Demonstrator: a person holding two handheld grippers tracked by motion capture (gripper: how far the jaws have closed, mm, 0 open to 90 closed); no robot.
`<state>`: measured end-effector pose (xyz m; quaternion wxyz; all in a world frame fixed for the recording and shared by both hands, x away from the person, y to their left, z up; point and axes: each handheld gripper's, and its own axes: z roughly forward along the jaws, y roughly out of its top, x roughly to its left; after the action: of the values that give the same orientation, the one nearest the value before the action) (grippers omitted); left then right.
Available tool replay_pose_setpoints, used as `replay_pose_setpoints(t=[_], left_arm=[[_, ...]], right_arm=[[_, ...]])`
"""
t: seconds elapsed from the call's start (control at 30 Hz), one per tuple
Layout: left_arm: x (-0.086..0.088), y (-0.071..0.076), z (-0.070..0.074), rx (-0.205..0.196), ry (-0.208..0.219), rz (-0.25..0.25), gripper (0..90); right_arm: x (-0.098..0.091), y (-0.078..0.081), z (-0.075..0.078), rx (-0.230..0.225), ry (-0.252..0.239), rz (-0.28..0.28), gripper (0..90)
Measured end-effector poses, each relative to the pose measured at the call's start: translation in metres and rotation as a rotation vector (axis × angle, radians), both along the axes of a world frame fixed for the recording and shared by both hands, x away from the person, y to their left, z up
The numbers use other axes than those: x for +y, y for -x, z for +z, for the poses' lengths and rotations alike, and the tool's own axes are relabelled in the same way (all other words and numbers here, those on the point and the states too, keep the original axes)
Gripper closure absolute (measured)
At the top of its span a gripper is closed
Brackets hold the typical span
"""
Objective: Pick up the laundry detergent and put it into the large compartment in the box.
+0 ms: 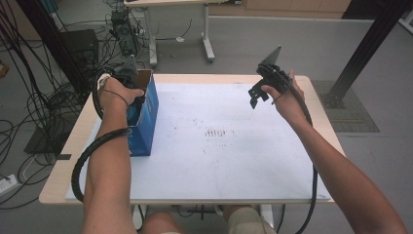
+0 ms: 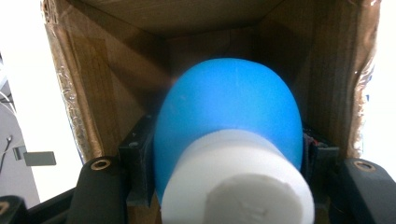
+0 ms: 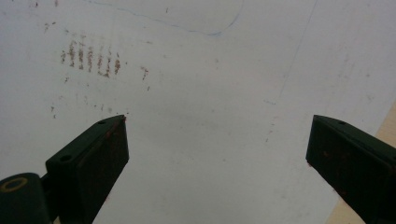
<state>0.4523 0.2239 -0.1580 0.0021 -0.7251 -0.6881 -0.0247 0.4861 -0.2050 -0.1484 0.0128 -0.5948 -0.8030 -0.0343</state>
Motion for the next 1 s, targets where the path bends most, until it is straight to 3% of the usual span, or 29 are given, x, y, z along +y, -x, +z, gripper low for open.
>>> replay_pose_setpoints(t=[1.0], left_arm=[[-0.0003,0.0001,-0.0002,-0.001,0.000,-0.001,37.3]], right_arm=[[-0.0028,0.0025,0.0026,-0.007,0.000,-0.001,5.6]])
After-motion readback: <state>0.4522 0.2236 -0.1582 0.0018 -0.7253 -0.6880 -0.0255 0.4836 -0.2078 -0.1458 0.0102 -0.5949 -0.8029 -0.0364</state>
